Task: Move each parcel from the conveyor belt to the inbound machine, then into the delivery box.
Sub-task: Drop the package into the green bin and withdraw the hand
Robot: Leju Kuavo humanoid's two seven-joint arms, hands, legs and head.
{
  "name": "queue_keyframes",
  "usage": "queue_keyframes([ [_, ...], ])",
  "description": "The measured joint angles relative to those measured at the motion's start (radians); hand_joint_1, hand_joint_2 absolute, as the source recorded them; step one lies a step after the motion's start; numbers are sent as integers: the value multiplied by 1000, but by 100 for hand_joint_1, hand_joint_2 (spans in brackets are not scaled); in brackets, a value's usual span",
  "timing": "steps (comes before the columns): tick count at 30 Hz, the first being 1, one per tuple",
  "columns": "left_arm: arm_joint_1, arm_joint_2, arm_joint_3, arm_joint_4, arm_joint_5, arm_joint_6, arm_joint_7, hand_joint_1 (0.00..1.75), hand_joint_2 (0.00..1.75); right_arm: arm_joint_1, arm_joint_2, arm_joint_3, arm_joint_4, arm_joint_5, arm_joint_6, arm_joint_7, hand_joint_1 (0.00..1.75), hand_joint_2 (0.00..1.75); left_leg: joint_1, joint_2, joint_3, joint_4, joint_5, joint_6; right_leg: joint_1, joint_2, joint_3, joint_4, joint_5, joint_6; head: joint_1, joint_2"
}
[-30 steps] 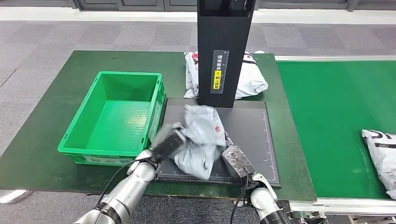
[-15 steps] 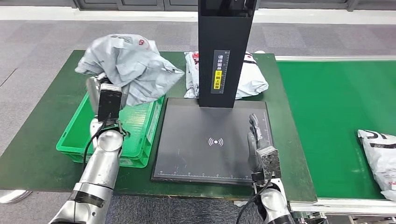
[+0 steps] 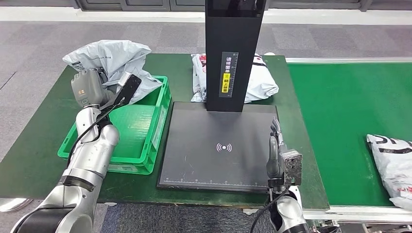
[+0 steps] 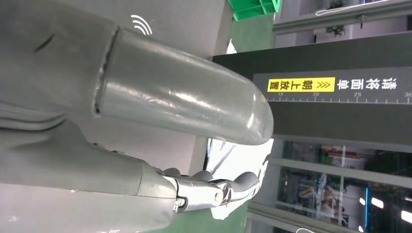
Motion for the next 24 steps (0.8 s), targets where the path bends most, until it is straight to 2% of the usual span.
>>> queue_keyframes([
  [2,-21,3,0,56,-13,-75,26,2,175,0,-4,0,-1,-5,0,1,0,0,0,0,0,0,0,0,0,0,0,0,0,0,0,0],
  [4,-38,5,-1,120,-36,-152,48,0,175,3,-9,0,-4,-8,0,2,0,0,0,0,0,0,0,0,0,0,0,0,0,0,0,0],
  [7,-48,6,-7,195,-53,-201,54,0,175,11,-14,0,-10,-7,2,3,0,0,0,0,0,0,0,0,0,0,0,0,0,0,0,0],
  [14,-53,7,-12,273,-48,-222,53,0,175,25,-24,0,-26,-3,5,14,0,0,0,0,0,0,0,0,0,0,-1,0,0,0,0,0],
  [18,-53,10,-12,284,-39,-200,68,0,175,38,-30,0,-28,1,6,19,0,0,0,0,-1,0,0,0,0,0,-1,0,0,0,0,0],
  [22,-51,20,-12,281,-16,-142,68,0,0,50,-34,0,-28,2,10,19,0,0,0,0,-1,0,0,0,0,0,-1,0,0,0,0,0],
  [24,-45,25,-12,270,1,-105,60,0,0,53,-34,0,-28,2,15,21,0,0,0,0,-1,0,0,0,0,0,-1,0,0,0,0,0],
])
